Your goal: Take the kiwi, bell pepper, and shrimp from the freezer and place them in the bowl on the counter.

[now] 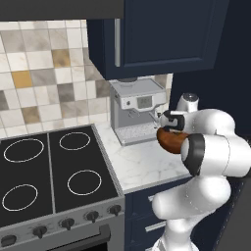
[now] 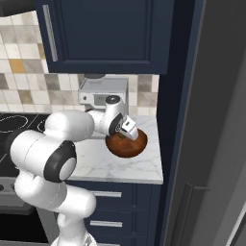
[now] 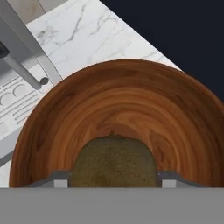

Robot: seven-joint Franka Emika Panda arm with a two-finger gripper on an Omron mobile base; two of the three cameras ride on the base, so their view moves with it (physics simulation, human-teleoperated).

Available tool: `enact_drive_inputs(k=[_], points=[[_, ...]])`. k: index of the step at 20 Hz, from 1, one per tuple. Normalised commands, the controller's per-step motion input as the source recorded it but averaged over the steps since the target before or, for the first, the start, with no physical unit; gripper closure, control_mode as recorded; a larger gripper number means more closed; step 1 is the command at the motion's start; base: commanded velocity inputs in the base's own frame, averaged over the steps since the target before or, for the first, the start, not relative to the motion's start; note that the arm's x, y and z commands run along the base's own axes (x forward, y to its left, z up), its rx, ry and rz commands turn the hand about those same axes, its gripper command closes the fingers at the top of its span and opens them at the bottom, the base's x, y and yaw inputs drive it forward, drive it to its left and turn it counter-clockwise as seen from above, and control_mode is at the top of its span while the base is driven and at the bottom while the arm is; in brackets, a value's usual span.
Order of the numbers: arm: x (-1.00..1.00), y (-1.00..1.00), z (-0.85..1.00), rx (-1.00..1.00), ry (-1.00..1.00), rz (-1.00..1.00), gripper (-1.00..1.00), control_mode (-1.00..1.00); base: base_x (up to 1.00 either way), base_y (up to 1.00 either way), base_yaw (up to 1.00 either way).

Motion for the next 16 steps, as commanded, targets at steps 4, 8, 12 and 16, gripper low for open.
enact_drive_inputs(k=[4, 8, 12, 16], points=[[-0.06, 0.00, 0.00, 0.00, -0.06, 0.00, -1.00, -1.00, 0.00, 0.00, 0.00], [-0.37, 0.00, 0.15, 0.00, -0.18, 0.00, -1.00, -1.00, 0.00, 0.00, 0.00], [-0.94, 0.00, 0.63, 0.00, -0.22, -0.04, -1.00, -1.00, 0.00, 0.00, 0.00], [-1.00, 0.00, 0.73, 0.02, -0.02, -0.08, -1.00, -1.00, 0.00, 0.00, 0.00]])
